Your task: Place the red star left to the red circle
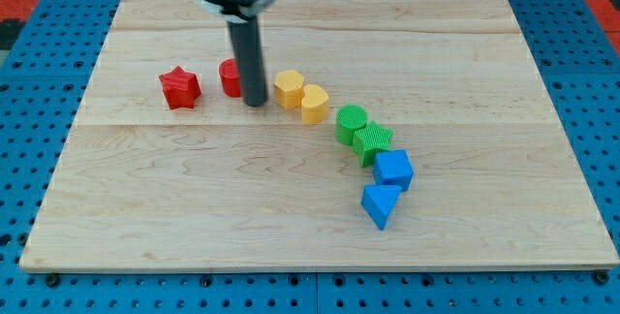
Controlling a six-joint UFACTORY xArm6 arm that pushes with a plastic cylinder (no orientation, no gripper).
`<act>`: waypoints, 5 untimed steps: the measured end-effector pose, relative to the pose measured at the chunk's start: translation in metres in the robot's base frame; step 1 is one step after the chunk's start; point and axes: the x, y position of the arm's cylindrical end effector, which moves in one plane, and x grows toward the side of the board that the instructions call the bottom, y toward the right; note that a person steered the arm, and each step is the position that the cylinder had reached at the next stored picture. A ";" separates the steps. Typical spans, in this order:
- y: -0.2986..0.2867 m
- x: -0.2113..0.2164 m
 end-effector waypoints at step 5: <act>-0.113 -0.081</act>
